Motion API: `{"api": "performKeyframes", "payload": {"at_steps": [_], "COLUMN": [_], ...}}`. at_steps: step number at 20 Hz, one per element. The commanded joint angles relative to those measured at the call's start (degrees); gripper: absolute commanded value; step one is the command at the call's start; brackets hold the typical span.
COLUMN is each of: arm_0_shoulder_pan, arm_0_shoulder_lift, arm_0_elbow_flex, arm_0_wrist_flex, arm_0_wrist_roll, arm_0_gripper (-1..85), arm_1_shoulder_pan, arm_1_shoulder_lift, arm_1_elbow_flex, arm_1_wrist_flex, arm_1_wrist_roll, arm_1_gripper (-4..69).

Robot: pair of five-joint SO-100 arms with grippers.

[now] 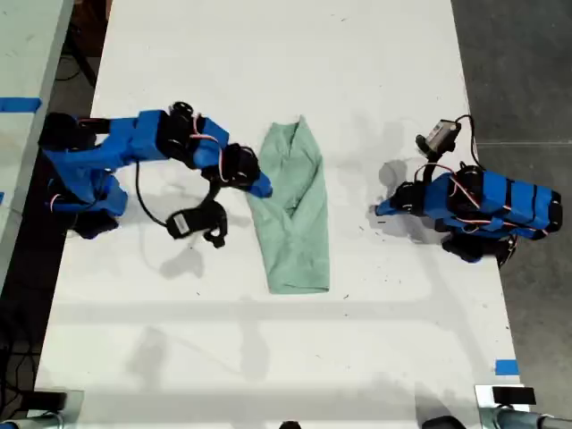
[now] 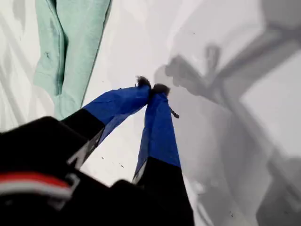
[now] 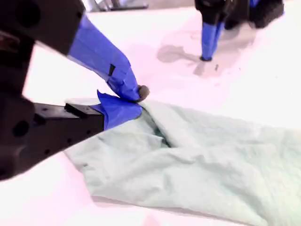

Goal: Fold t shirt

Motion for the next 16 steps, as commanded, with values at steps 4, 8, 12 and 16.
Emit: {"api": "performKeyframes", "payload": {"at_steps": [4, 8, 12, 16], "arm_0_shoulder_pan": [-8.7, -10.8, -14.2, -13.7], "arm_0_shoulder_lift": [46.9, 80.9, 108.6, 108.0], "arm_0_elbow_flex": [53.7, 89.5, 103.2, 107.8], "arm_0_wrist_flex": [-16.3, -23.9, -15.0, -16.1], "arm_0_wrist_roll": [4.3, 2.6, 7.6, 7.2], "arm_0_gripper": [-0.2, -0.2, -0.2, -0.2], "arm_1_shoulder_pan": [0.2, 0.3, 0.4, 0.4], "arm_1_shoulder_lift": [0.7, 0.7, 0.7, 0.7], "arm_1_elbow_flex": [2.0, 2.1, 2.1, 2.2], "arm_1_wrist_flex": [0.5, 0.5, 0.5, 0.5], "arm_1_wrist_roll": [0.3, 0.4, 0.6, 0.6], "arm_1_gripper": [2.2, 2.2, 2.2, 2.2]}}
